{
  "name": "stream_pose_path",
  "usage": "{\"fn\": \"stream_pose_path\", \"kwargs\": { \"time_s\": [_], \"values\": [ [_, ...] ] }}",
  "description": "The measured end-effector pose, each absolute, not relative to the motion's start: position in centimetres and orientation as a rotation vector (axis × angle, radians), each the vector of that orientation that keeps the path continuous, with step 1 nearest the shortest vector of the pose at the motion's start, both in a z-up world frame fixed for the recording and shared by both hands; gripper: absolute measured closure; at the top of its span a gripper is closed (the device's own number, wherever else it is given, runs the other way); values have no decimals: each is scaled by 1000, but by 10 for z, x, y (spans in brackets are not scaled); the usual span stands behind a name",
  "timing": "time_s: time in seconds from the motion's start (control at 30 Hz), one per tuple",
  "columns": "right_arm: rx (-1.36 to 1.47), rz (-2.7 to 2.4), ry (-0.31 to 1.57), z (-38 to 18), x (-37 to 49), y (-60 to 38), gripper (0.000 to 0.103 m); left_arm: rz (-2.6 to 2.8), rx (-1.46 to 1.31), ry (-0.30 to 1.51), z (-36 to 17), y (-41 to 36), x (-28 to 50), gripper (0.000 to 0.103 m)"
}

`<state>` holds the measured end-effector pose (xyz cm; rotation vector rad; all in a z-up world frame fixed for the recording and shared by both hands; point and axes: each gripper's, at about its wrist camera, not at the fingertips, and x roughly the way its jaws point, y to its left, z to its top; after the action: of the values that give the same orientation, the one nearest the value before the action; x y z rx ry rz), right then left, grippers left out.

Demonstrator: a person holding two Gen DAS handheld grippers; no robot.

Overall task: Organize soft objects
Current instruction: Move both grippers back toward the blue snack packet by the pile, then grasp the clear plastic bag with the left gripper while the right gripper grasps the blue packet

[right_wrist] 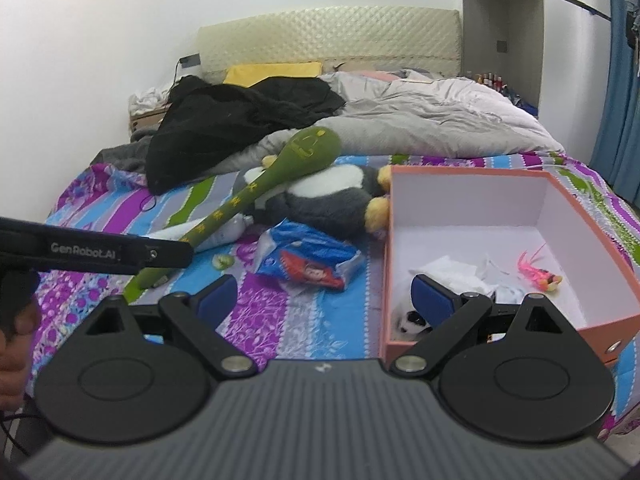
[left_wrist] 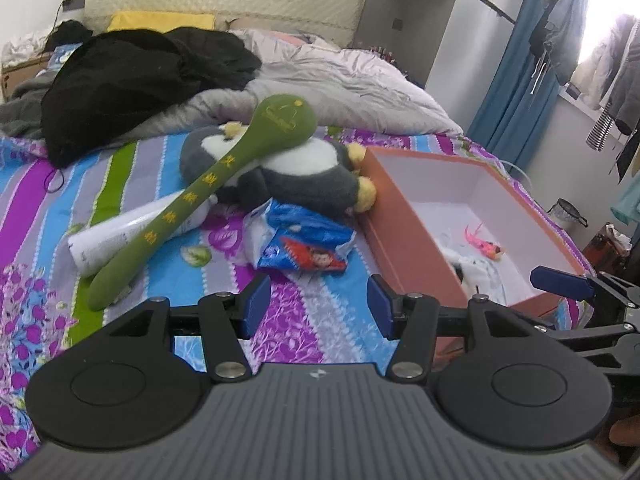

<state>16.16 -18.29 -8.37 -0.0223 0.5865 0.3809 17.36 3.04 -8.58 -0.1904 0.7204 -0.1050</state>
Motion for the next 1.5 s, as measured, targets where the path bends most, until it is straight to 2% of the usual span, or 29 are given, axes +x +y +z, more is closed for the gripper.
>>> {"fn": "stream_pose_path", "kwargs": {
  "time_s": [0.6, 0.73, 0.77, 0.83, 0.9, 1.03, 1.2, 1.23, 1.27, 1.37, 1.5],
  "values": [
    [-204, 497, 598, -120, 180, -129, 9, -66, -320, 792, -146, 65, 204, 44],
    [-269, 534, 600, -132, 191, -113, 17, -86, -369, 799, -164, 74, 216, 44],
    [-288, 532, 596, -136, 194, -109, 24, -91, -385, 807, -168, 76, 221, 44],
    [-308, 519, 605, -147, 203, -102, 29, -96, -421, 821, -179, 80, 231, 44],
    [-281, 505, 626, -158, 214, -100, 30, -96, -445, 833, -190, 83, 243, 44],
    [-211, 476, 683, -184, 238, -99, 39, -93, -505, 850, -211, 92, 269, 45],
    [-123, 455, 729, -211, 267, -96, 39, -82, -554, 859, -227, 105, 302, 44],
    [-112, 454, 738, -216, 273, -95, 42, -83, -575, 859, -230, 108, 308, 44],
    [-102, 451, 749, -221, 279, -93, 51, -87, -599, 858, -233, 111, 315, 44],
    [-45, 447, 777, -234, 295, -91, 52, -98, -644, 862, -240, 117, 332, 37],
    [40, 442, 798, -245, 311, -88, 53, -119, -709, 865, -251, 119, 352, 36]
  ]
}}
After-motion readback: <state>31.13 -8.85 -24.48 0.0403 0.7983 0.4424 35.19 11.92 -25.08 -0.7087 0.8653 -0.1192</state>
